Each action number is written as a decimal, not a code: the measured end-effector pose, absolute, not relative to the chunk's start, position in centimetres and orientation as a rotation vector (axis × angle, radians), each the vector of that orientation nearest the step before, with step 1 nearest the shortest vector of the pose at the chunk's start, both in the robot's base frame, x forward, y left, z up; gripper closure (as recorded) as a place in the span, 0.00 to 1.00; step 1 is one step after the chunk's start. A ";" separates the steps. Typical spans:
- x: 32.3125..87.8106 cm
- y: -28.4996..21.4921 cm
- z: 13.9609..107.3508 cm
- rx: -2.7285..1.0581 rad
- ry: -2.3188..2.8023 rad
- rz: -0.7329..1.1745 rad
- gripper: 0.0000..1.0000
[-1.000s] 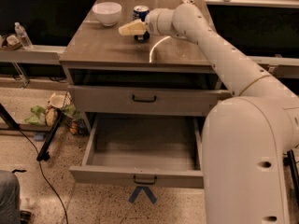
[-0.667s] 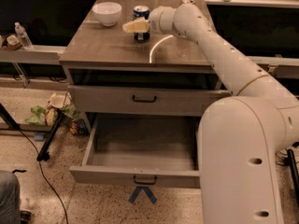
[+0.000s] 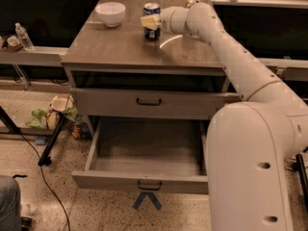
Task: Place pepsi can into middle drawer
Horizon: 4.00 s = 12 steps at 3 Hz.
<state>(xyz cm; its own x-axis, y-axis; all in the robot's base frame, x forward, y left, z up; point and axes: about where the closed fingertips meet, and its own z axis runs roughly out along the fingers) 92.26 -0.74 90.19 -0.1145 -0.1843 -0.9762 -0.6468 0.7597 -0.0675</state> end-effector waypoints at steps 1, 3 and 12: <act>90.6 -1.2 90.7 -0.704 1.670 0.500 0.88; 80.6 -4.4 95.6 -0.921 1.537 0.671 1.00; 57.7 -2.7 73.6 -1.221 1.485 0.804 1.00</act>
Offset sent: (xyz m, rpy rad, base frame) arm -0.1278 -0.0505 0.0611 0.0322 -0.0147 0.3490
